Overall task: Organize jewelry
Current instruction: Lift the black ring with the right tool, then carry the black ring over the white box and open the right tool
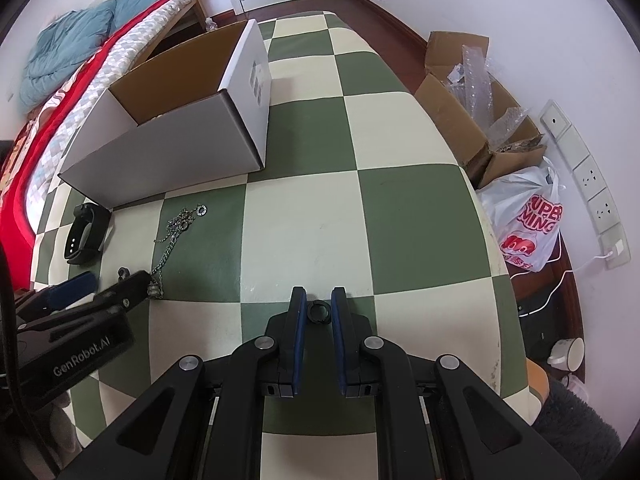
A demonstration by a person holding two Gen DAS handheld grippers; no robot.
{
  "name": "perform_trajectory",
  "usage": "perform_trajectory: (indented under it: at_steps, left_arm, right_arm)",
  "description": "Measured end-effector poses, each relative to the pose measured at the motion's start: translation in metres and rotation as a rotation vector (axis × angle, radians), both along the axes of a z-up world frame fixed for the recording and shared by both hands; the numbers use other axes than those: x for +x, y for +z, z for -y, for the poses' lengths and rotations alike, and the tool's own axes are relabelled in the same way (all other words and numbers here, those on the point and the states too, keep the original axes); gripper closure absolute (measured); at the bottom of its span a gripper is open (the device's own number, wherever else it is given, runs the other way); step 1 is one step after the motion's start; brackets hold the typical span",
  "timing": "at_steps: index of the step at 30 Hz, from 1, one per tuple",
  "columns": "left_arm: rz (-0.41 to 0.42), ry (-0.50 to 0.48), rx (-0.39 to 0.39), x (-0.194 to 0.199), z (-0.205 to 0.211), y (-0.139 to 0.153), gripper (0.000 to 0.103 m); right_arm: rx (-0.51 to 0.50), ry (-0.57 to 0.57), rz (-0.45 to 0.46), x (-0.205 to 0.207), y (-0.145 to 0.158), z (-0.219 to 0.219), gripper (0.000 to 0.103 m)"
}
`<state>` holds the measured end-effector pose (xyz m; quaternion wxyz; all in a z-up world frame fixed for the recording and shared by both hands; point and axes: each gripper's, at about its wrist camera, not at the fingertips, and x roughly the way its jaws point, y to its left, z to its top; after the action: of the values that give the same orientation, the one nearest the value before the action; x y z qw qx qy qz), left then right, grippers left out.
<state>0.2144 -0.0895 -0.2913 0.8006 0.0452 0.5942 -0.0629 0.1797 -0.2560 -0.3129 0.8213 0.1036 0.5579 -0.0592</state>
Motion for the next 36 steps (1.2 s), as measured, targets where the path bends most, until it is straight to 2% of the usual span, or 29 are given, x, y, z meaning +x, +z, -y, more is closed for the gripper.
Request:
perform_trajectory:
  at_steps: [1,4,7,16,22,30,36]
  left_arm:
    - [0.002,-0.009,0.000,0.000,0.002,0.001,0.056]
    - [0.001,-0.020,-0.001,0.003,0.008,0.004,0.086]
    - [-0.003,-0.016,-0.002,0.005,0.009,0.005,0.093]
    - [-0.004,0.004,-0.011,0.003,0.001,0.005,0.093]
    - [0.008,0.037,-0.031,-0.011,-0.018,0.020,0.093]
    - [0.049,0.116,-0.096,-0.025,-0.068,0.070,0.093]
    - [0.100,0.130,-0.158,-0.003,-0.076,0.114,0.093]
  right_arm:
    - [0.000,-0.001,0.001,0.000,0.000,0.000,0.090]
    - [-0.005,-0.006,-0.004,0.000,0.000,0.000,0.090]
    - [0.001,-0.013,-0.005,0.000,0.000,0.001,0.090]
    - [0.010,-0.031,-0.004,-0.001,0.000,0.005,0.090]
    - [0.041,-0.045,0.014,-0.004,0.012,0.009,0.090]
    - [0.144,-0.039,0.098,-0.007,0.058,0.007,0.090]
    - [0.219,0.004,0.152,0.010,0.098,-0.005,0.090]
